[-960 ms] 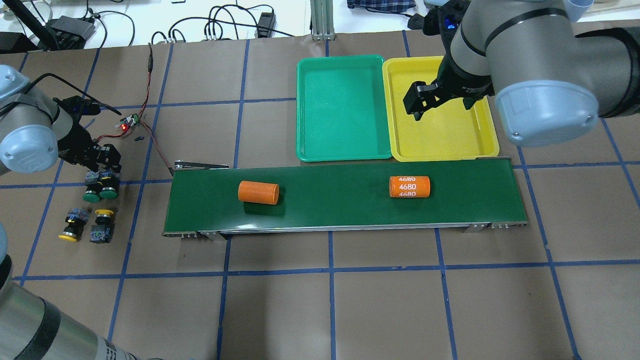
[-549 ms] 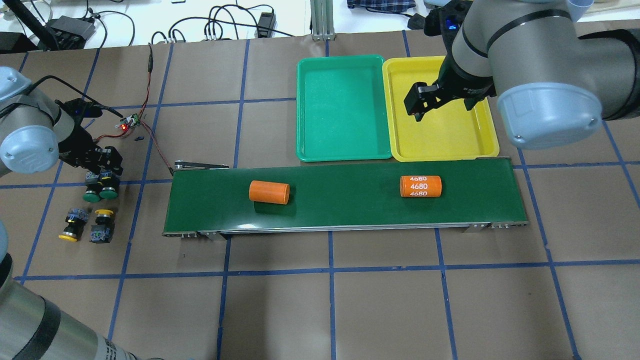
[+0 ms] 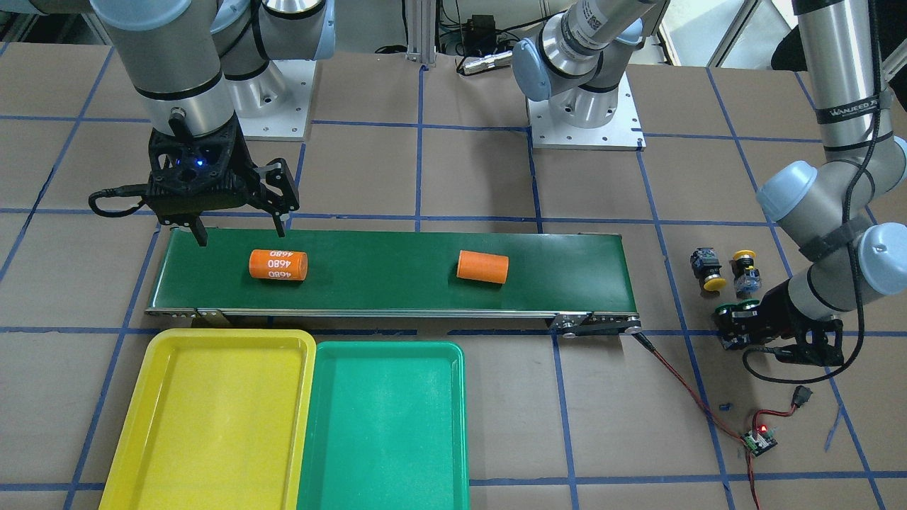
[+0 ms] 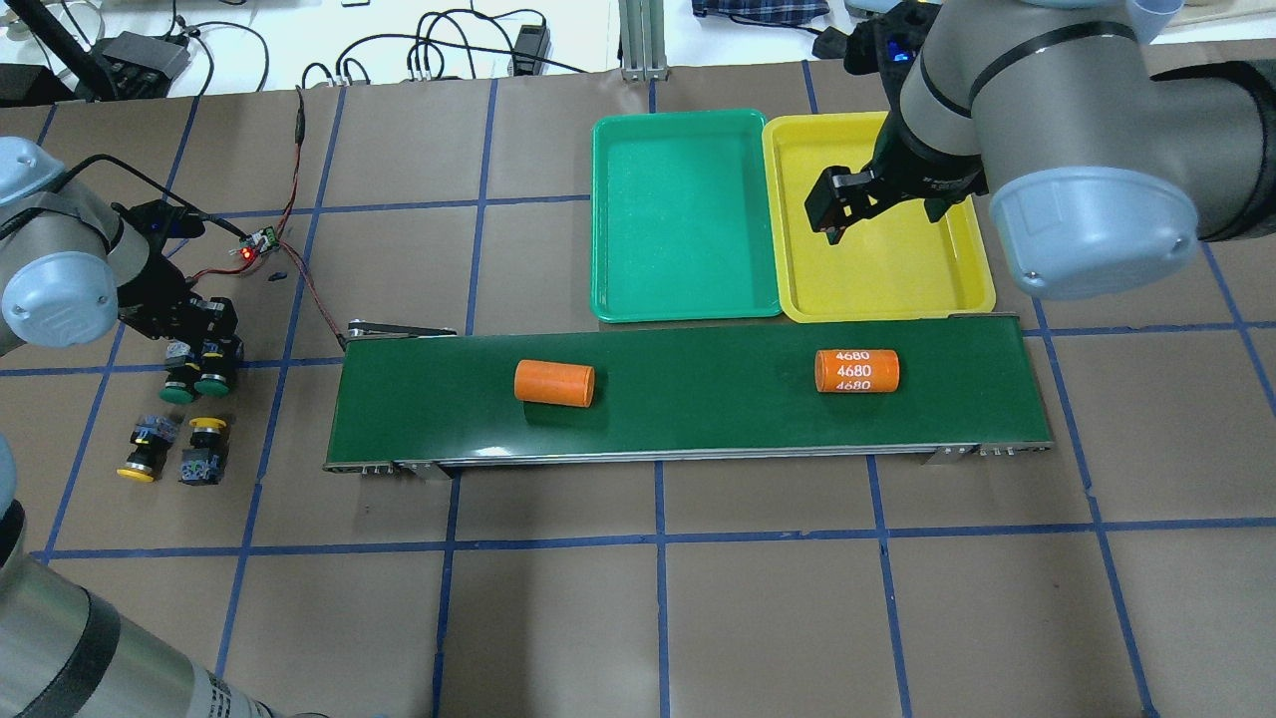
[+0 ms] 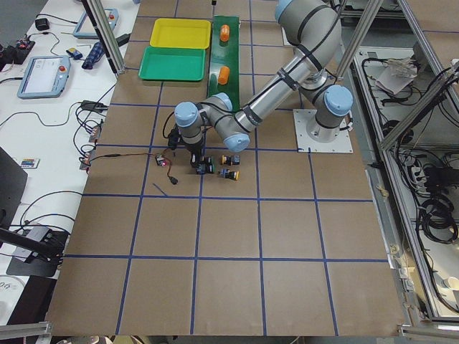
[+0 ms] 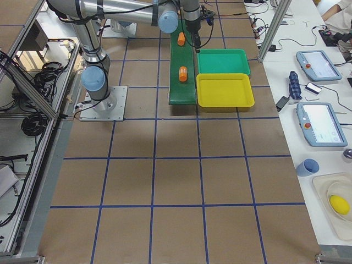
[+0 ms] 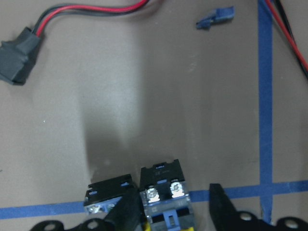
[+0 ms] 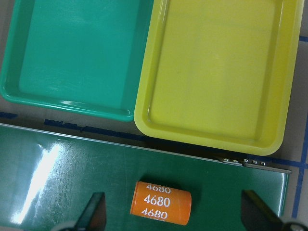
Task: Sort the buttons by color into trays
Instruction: 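Lower the left gripper and grasp a green-capped black button, then carry the green-capped button onto the belt and release it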
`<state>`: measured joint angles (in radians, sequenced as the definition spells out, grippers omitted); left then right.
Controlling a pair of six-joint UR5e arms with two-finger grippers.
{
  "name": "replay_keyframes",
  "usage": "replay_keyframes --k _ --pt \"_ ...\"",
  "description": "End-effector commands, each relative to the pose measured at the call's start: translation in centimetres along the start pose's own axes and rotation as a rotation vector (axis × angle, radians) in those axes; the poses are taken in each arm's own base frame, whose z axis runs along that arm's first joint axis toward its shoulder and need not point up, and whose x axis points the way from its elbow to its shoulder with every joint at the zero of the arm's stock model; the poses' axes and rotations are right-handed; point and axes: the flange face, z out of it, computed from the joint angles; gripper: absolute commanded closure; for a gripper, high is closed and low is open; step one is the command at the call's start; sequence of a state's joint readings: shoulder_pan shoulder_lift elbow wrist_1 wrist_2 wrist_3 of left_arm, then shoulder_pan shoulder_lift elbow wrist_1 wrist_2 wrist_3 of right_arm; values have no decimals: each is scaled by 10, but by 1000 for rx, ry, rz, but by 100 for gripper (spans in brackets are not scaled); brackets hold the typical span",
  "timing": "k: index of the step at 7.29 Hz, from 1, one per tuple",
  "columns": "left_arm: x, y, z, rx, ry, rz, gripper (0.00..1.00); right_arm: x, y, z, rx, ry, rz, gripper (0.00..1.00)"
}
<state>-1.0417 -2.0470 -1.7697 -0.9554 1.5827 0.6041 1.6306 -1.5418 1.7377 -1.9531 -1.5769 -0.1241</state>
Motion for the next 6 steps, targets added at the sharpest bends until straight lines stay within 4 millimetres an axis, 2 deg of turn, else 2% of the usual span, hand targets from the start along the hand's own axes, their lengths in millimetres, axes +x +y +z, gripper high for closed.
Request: replay_keyframes --k 1,2,3,4,5,6 --pt "-2 1 -4 4 -5 0 100 0 -3 2 -1 0 0 0" --pt "4 2 -19 12 4 3 100 0 -3 2 1 0 0 0" --pt "11 -2 -47 39 11 6 100 1 -4 3 11 1 0 0" --pt "24 -3 -73 55 95 -11 100 1 -5 7 7 1 0 0" --pt "41 2 -92 77 113 -30 100 0 -5 7 7 -1 0 0" --pt "76 2 -111 60 120 -90 100 0 -5 6 7 -1 0 0"
